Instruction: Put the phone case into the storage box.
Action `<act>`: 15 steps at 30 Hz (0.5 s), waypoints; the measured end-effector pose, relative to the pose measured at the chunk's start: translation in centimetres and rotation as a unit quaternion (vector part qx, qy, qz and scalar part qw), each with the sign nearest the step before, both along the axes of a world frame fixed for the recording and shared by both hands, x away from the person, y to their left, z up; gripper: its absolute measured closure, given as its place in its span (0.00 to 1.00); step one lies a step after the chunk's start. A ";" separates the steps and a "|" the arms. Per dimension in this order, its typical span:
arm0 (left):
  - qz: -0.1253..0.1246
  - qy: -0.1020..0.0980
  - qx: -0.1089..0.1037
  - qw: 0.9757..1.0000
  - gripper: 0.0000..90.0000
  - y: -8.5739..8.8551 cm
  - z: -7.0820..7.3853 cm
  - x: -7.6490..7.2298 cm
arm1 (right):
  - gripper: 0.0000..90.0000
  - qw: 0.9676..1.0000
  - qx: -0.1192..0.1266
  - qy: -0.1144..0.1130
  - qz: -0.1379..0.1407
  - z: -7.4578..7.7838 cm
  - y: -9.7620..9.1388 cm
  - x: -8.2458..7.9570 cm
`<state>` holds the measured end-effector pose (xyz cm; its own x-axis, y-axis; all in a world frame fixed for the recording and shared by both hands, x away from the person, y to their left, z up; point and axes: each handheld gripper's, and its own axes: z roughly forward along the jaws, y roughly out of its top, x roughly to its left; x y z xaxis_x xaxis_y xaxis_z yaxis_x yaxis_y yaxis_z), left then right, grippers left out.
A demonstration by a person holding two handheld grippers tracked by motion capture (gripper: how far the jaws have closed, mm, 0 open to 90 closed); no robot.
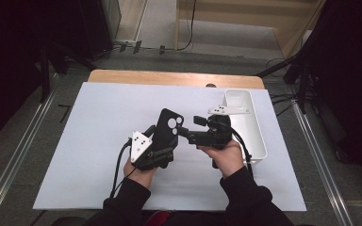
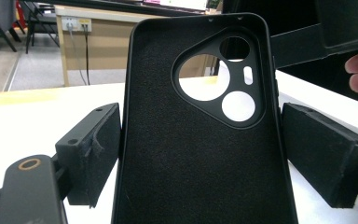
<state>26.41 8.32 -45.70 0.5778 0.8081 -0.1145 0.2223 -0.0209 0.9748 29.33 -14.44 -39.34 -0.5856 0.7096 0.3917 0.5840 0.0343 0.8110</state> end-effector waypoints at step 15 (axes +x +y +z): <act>-0.002 0.006 -0.008 1.000 0.16 -0.3 -0.1 -0.2 | 0.26 0.999 0.028 0.032 -0.001 -0.7 0.9 0.9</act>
<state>26.25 8.05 -45.82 0.5789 0.8042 -0.1348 0.2344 -0.0057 0.9721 30.26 -13.54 -40.03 -0.5562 0.6874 0.4671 0.6344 -0.0118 0.7729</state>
